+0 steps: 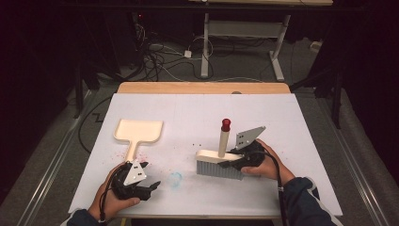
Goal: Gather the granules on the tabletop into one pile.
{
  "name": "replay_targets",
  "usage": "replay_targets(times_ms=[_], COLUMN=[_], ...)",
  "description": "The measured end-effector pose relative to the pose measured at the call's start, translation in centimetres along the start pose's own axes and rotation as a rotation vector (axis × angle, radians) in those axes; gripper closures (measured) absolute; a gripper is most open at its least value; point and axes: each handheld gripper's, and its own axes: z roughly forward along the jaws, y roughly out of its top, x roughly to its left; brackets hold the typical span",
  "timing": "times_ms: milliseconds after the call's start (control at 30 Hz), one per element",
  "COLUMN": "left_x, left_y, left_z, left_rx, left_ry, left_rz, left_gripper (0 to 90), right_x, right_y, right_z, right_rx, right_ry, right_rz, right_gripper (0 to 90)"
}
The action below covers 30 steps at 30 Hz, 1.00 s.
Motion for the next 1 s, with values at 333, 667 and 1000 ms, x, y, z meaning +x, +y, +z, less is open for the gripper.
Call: replay_targets(times_ms=[333,667,1000], left_x=[0.0,0.0,0.0], left_y=[-0.1,0.0,-0.2], left_z=[-0.3,-0.4,-0.5], left_rx=[-0.004,-0.007,-0.008], left_ry=[0.003,0.01,0.011], left_rz=[0.0,-0.003,-0.007], left_gripper=[21.5,21.5,21.9], right_x=[0.0,3.5,3.3], right_y=[1.2,3.6,2.5], right_z=[-0.3,1.5,6.8], right_rx=[-0.034,-0.261,-0.293], right_ry=[-0.086,-0.284,-0.466], right_rz=[0.044,0.367,0.701], right_gripper=[67.4,67.3,67.3])
